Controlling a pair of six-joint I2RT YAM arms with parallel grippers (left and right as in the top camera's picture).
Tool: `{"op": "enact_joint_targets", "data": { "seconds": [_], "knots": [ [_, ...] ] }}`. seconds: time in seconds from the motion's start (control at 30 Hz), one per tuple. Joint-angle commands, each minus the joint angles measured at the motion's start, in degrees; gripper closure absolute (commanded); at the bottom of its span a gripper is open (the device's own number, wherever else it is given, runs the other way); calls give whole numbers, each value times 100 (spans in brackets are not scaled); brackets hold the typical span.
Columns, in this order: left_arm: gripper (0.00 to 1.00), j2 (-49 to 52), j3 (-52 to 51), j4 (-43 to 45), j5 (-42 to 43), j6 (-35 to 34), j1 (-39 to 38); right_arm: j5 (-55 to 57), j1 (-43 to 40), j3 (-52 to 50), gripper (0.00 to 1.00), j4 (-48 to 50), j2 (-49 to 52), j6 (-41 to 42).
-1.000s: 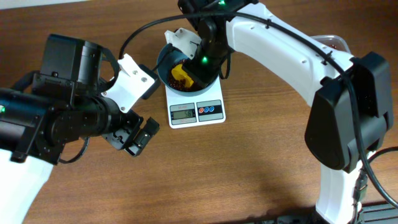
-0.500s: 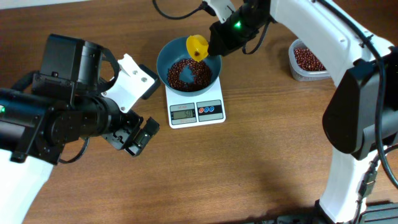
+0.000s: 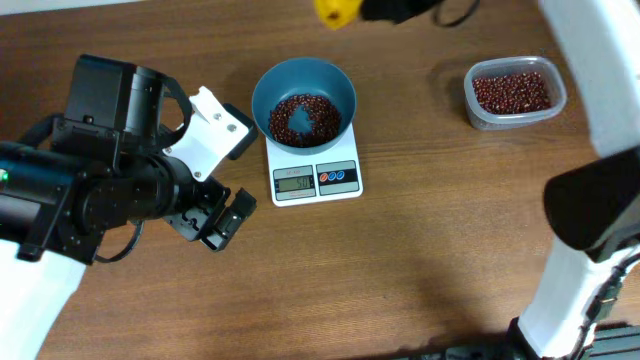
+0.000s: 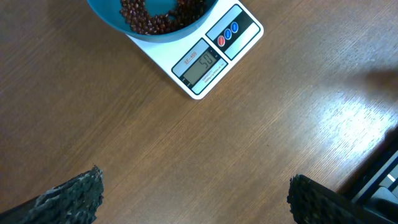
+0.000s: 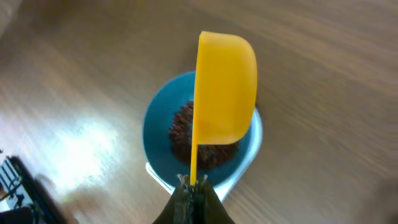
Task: Scoop item into bowl and weigh 50g on scale
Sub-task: 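Lift the empty scoop away from the bowl toward the tub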
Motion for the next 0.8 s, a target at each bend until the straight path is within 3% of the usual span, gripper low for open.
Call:
{"op": "enact_joint_targets", "data": {
  "seconds": [0.0,0.13,0.33,0.57,0.63,0.77],
  "knots": [
    [1,-28,76,11,63,-74,20,-55,-625,98,96,-350,-85,26],
    [1,-28,76,11,63,-74,20,24,-1552,96,96,-922,-85,4],
    [1,-28,76,11,63,-74,20,1121,-2468,96,96,-1628,-85,4],
    [1,-28,76,9,61,-74,20,2732,-2352,90,96,-2024,-83,37],
    [1,-28,76,9,63,-74,20,3700,-2218,81,96,-1941,-83,481],
    [1,-28,76,11,63,-74,20,3880,-2052,81,96,-1534,-61,544]
  ]
}}
